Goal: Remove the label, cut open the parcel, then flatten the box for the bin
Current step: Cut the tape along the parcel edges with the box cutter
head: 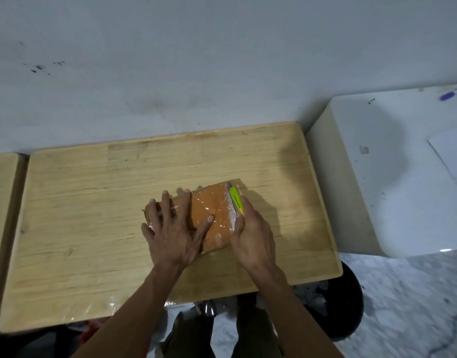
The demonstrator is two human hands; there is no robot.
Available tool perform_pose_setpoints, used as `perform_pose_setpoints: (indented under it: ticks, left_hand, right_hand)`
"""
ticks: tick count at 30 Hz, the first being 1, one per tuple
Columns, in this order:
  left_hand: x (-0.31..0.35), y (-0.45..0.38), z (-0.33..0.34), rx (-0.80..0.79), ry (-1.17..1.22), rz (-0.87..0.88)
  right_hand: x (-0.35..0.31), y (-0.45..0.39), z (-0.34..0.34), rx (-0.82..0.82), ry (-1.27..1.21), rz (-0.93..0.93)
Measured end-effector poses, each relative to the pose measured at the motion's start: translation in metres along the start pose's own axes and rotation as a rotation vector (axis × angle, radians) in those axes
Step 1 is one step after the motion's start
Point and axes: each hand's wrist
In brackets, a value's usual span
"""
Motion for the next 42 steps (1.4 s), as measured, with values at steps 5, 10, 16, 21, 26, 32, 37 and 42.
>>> perform_pose_setpoints:
  ticks: [5,10,16,21,26,32,37,42]
  left_hand:
    - [-0.001,-0.001,0.001,-0.009,-0.008,0.005]
    - [-0.001,-0.001,0.001,-0.009,-0.009,0.0]
    - [-0.001,-0.001,0.002,-0.009,-0.008,0.005]
    - [0.0,-0.001,0.002,-0.01,-0.01,0.0]
    - [0.001,0.0,0.002,-0.004,-0.006,-0.011]
    - [0.001,0.0,0.003,-0.008,-0.013,-0.016]
    - [0.001,0.0,0.002,-0.01,-0.024,-0.01]
    - [0.002,0.001,0.001,-0.013,-0.029,-0.014]
  right_hand:
    - [-0.002,0.004,0.002,-0.008,0.027,0.01]
    - [-0.005,0.007,0.004,0.009,0.026,0.013]
    - [-0.009,0.003,0.003,0.006,0.052,0.029]
    - [-0.013,0.004,0.002,-0.005,0.146,0.048]
    - [-0.018,0.008,0.004,-0.053,0.239,0.087]
    - [-0.022,0.007,0.002,-0.057,0.216,0.094]
    - [-0.018,0.015,-0.002,-0.079,0.233,0.079]
    - [-0.009,0.031,-0.003,-0.091,0.251,0.084]
Point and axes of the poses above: each hand's wrist, its own y-axis away from the middle knuckle, its own z-axis out of the palm, x = y × z, and after that the axes turned 2 degrees about -y, right-handed
